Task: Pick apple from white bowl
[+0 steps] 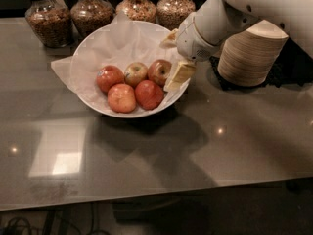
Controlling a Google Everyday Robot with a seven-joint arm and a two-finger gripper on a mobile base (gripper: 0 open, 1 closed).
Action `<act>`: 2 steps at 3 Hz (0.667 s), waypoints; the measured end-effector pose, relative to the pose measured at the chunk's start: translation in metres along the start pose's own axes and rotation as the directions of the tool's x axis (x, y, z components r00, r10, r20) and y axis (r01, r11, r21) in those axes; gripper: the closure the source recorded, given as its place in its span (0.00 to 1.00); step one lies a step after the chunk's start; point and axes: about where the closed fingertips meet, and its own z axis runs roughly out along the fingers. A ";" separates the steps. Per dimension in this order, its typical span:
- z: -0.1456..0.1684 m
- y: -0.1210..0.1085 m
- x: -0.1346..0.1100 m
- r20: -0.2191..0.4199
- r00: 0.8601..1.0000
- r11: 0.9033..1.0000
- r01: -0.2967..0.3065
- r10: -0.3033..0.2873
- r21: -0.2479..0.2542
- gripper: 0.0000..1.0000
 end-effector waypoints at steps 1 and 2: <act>0.014 0.003 -0.003 0.003 1.000 1.000 0.001 -0.001 -0.024 0.34; 0.016 0.003 -0.003 0.000 1.000 1.000 0.001 -0.001 -0.028 0.34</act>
Offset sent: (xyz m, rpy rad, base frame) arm 0.0038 0.0148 -0.0214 -0.0043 0.0343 0.0203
